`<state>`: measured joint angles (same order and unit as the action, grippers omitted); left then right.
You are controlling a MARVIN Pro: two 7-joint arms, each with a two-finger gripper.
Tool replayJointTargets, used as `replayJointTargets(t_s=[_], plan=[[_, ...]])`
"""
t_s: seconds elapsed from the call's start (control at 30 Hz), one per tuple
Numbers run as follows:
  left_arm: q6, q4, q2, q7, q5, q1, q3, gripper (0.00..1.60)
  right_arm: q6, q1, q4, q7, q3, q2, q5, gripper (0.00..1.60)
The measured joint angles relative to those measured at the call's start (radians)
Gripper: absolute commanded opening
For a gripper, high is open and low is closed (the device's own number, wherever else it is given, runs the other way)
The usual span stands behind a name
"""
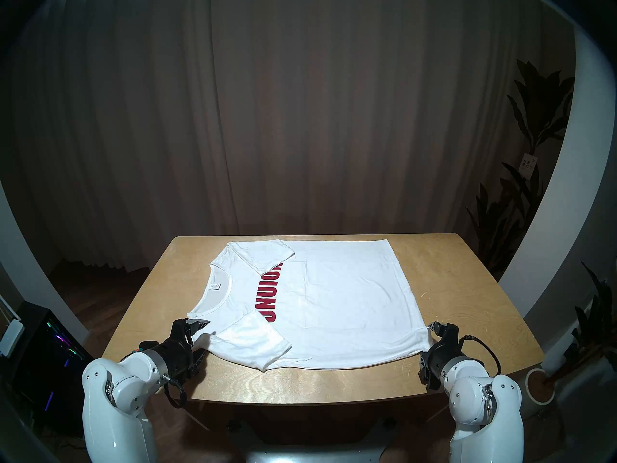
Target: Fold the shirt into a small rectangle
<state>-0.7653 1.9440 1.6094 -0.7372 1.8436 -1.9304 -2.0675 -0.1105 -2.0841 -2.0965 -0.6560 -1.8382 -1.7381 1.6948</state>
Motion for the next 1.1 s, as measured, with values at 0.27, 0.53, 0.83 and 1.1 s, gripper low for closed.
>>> replayJointTargets(t_s=[0.27, 0.53, 0.83, 1.1], plan=[[-0.014, -0.024, -0.013, -0.004, -0.010, 0.005, 0.014, 0.70, 0.004, 0.003, 0.028, -0.004, 0.004, 0.006, -0.017, 0.73], [-0.021, -0.031, -0.019, -0.006, -0.018, 0.005, 0.020, 0.00, 0.008, 0.006, 0.028, -0.011, 0.003, 0.006, -0.016, 0.00], [-0.024, -0.005, -0.007, -0.017, 0.000, -0.019, -0.015, 0.00, -0.025, -0.015, 0.004, -0.031, -0.029, 0.016, 0.043, 0.00], [-0.020, 0.033, 0.008, -0.026, 0.031, -0.023, -0.040, 0.00, -0.062, -0.028, -0.027, -0.043, -0.062, 0.028, 0.101, 0.00]])
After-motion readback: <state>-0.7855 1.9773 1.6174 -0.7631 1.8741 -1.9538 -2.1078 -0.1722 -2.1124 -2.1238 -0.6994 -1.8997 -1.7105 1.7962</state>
